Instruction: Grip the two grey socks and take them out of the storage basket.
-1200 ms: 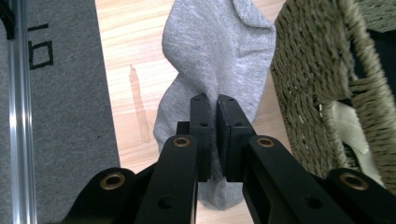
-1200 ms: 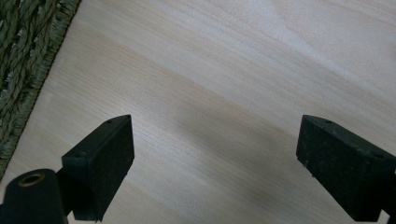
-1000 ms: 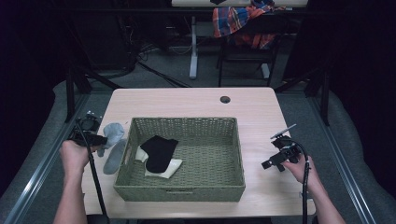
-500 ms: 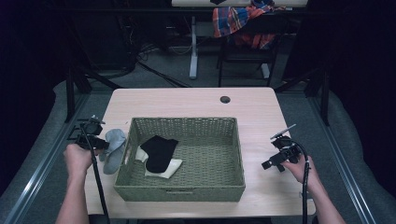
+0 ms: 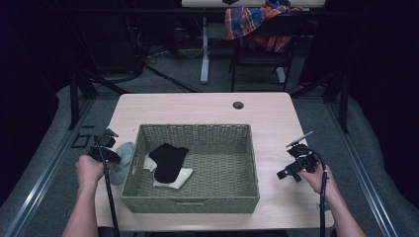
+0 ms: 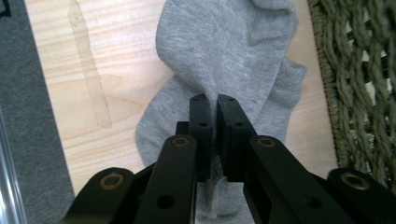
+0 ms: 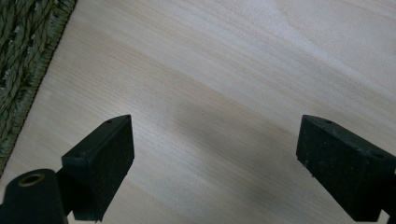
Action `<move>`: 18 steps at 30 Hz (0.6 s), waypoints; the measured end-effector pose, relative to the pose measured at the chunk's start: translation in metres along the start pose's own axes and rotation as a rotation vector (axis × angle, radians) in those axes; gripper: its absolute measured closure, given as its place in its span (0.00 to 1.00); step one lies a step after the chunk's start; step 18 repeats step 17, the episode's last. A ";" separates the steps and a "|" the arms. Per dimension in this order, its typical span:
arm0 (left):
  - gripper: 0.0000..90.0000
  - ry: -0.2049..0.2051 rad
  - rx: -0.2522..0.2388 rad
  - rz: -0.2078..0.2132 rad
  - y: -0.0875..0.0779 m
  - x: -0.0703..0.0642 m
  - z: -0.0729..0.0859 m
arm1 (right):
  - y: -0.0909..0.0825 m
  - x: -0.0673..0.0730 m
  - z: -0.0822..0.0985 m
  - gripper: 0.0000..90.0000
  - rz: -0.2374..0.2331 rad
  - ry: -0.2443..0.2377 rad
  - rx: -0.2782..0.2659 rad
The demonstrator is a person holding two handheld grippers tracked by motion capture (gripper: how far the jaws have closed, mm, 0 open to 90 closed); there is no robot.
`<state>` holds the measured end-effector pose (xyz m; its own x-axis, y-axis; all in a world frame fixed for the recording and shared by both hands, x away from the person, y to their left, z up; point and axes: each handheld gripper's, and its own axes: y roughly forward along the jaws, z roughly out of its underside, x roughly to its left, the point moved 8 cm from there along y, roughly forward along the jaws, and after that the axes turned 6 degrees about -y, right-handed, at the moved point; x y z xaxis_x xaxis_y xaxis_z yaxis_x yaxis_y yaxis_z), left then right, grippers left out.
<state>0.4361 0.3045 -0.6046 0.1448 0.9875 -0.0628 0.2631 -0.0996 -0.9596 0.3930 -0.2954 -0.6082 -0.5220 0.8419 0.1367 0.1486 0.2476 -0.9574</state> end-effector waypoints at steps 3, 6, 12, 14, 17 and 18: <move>0.87 -0.007 0.018 0.018 0.003 0.001 0.002 | 0.000 0.000 0.000 0.12 0.006 -0.002 0.002; 0.59 -0.030 0.021 0.030 0.001 0.002 0.003 | 0.000 0.000 0.000 0.12 0.000 0.003 -0.004; 0.16 -0.054 -0.082 -0.016 -0.032 0.006 -0.002 | 0.000 0.001 -0.001 0.12 -0.012 0.005 -0.011; 0.11 -0.059 -0.114 -0.018 -0.041 0.006 -0.003 | -0.001 0.000 -0.001 0.12 0.000 0.001 -0.008; 0.01 -0.061 -0.144 -0.040 -0.049 0.007 -0.004 | -0.001 0.000 0.000 0.12 0.001 -0.003 -0.004; 0.01 -0.061 -0.144 -0.040 -0.049 0.007 -0.004 | -0.001 0.000 0.000 0.12 0.001 -0.003 -0.004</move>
